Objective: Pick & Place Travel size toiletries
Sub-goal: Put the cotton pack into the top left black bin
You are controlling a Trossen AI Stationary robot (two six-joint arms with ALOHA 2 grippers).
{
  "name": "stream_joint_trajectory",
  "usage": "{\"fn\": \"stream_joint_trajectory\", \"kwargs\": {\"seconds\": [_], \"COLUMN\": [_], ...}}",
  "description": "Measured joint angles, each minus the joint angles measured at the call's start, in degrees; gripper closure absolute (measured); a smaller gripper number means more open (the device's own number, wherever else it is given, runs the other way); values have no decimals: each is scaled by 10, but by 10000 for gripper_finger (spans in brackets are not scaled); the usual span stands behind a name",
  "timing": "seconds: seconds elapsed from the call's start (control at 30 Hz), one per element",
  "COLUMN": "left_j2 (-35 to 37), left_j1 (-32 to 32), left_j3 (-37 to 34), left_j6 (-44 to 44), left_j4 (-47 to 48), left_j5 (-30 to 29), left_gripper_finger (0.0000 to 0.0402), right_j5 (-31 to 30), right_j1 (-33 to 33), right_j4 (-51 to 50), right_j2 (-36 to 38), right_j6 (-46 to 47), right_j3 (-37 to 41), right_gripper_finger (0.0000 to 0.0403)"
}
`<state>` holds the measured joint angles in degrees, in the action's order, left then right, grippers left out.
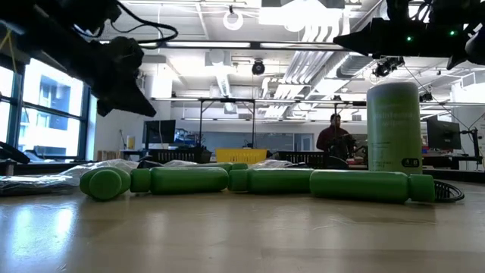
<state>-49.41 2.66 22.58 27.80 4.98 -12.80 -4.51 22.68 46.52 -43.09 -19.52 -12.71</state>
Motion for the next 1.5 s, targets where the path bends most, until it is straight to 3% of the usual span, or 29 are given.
{"fn": "stream_joint_trajectory", "kwargs": {"seconds": [0.23,0.53,1.07,1.2,1.5], "left_j2": [0,0,-2,-5,-5], "left_j1": [-75,-134,-136,-136,-136], "left_j3": [71,81,81,81,80], "left_j6": [63,129,130,146,209], "left_j4": [184,292,334,352,380], "left_j5": [-5,-33,-56,-56,-57], "left_gripper_finger": [401,401,397,359,199], "right_j5": [0,0,0,0,0], "right_j1": [0,0,0,0,0], "right_j4": [0,0,-1,-1,-5], "right_j2": [0,0,0,0,0], "right_j6": [2,3,17,14,13], "right_j3": [0,0,0,0,0], "right_gripper_finger": [401,401,401,401,401]}}
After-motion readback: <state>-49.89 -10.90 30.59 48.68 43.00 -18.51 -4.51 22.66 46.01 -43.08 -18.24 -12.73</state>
